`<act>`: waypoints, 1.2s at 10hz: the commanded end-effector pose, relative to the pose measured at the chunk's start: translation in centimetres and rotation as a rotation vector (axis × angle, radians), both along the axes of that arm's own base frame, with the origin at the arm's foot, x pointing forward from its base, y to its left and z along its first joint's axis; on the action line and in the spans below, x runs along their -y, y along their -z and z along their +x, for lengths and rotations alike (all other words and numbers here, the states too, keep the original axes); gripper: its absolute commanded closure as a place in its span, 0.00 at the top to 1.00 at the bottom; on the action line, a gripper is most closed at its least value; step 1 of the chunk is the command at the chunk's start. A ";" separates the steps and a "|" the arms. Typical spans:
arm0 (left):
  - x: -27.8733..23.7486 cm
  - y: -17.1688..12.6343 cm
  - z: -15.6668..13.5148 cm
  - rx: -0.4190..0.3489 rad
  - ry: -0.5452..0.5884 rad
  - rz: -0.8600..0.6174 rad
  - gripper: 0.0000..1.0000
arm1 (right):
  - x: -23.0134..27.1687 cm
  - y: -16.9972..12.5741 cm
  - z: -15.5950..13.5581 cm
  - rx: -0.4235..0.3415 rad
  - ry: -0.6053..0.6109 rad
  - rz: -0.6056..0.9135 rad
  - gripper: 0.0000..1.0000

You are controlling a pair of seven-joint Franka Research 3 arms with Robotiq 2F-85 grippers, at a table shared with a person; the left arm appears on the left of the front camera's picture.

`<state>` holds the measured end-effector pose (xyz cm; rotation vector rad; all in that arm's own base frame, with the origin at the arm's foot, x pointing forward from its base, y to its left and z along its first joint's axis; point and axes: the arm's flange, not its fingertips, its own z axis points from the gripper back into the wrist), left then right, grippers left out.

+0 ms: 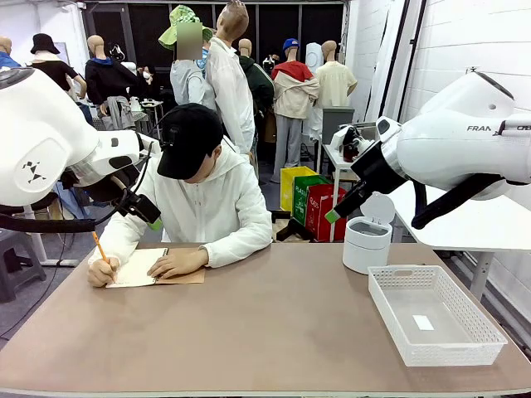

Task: Sort the paper based on its condition.
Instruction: If a person hands you a paper, place it in the Organizing basket , and if it's crumpled, put it in the Trash can.

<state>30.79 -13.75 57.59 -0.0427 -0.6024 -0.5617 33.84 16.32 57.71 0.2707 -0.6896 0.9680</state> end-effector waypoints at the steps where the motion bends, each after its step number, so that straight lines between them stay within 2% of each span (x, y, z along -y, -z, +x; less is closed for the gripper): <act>1: 0.0 0.0 0.0 -0.001 0.000 0.001 1.00 | 0.0 0.0 0.0 -0.004 -0.005 -0.004 1.00; 12: 0.0 0.0 0.0 -0.001 0.000 0.001 1.00 | 0.0 0.0 0.0 -0.004 -0.005 -0.004 1.00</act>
